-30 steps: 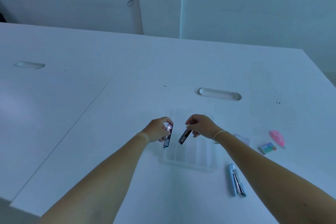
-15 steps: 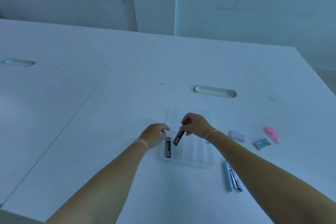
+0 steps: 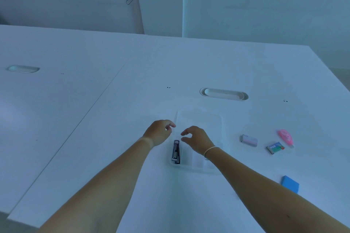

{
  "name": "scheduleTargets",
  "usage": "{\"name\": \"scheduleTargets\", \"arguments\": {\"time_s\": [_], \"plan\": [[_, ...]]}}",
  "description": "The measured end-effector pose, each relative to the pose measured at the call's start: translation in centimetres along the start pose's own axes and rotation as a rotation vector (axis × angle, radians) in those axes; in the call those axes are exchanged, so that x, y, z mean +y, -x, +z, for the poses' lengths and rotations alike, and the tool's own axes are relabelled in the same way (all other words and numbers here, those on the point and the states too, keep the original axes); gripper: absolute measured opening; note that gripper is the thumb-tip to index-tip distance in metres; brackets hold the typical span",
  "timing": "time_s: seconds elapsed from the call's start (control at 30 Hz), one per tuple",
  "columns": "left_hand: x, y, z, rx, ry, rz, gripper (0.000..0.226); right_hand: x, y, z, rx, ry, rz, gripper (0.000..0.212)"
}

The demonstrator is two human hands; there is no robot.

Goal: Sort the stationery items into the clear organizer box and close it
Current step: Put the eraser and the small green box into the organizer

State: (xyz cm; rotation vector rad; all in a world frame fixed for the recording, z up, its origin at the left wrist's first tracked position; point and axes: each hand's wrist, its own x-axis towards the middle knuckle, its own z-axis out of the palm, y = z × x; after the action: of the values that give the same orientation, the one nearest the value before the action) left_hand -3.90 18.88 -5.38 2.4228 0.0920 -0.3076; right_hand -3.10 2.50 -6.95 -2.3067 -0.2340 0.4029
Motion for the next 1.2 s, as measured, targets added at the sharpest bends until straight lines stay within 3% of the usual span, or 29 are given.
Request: {"name": "scheduleTargets", "arguments": {"time_s": [0.6, 0.97, 1.2], "plan": [[11.3, -1.6, 7.6, -0.209, -0.112, 0.233, 0.031, 13.5, 7.8, -13.0, 0.427, -0.019, 0.327, 0.022], [16.6, -4.8, 13.9, -0.278, -0.245, 0.337, 0.031, 18.7, 9.2, -14.5, 0.492, -0.022, 0.452, 0.031], [18.3, -6.8, 17.3, -0.314, -0.465, 0.452, 0.043, 20.6, 7.8, -14.1, 0.446, 0.062, 0.443, 0.044]]}}
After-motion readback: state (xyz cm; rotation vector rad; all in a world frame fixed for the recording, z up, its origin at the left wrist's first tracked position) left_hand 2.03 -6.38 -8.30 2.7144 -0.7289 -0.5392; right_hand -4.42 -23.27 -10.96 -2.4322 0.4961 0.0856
